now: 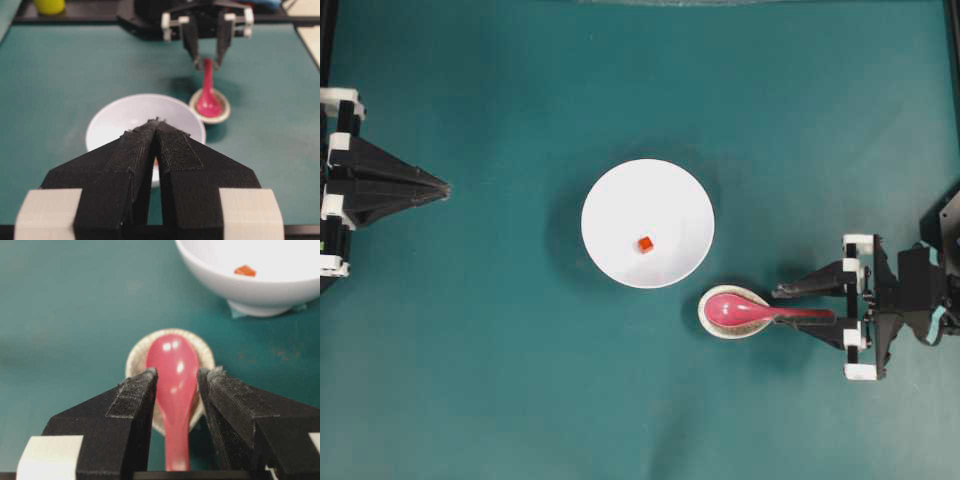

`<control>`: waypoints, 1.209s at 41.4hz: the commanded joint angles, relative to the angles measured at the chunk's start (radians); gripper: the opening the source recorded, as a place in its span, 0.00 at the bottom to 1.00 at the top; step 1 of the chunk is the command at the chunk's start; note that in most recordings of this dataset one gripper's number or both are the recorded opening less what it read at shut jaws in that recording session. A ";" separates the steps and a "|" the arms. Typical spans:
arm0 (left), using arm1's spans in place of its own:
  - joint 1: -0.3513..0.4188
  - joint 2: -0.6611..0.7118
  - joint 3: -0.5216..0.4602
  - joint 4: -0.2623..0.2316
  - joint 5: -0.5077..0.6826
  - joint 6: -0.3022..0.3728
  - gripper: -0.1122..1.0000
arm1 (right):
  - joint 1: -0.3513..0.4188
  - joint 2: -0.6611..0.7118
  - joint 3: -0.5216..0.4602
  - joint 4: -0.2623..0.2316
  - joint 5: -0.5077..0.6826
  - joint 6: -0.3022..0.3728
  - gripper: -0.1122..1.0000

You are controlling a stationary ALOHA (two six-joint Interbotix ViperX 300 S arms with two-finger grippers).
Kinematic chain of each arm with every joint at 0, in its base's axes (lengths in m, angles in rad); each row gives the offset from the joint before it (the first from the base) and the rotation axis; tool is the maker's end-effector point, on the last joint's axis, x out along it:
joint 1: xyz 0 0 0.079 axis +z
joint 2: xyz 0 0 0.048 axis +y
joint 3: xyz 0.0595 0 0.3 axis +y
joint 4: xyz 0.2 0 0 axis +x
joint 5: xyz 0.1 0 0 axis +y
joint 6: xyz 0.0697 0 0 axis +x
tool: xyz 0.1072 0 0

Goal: Grip the spoon and scoop the red block from the bowl with right arm.
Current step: 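Close the right gripper on the pink spoon handle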

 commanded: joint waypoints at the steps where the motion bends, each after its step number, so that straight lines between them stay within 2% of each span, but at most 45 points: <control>1: 0.002 0.009 -0.023 0.002 -0.003 0.002 0.10 | 0.011 0.014 -0.012 0.006 -0.008 -0.002 0.51; 21: 0.002 0.008 -0.020 0.002 0.003 0.002 0.10 | 0.012 0.117 -0.032 0.012 0.008 -0.002 0.51; 50: 0.002 0.008 -0.020 0.002 0.012 0.002 0.10 | 0.035 0.121 -0.011 0.012 0.025 -0.002 0.51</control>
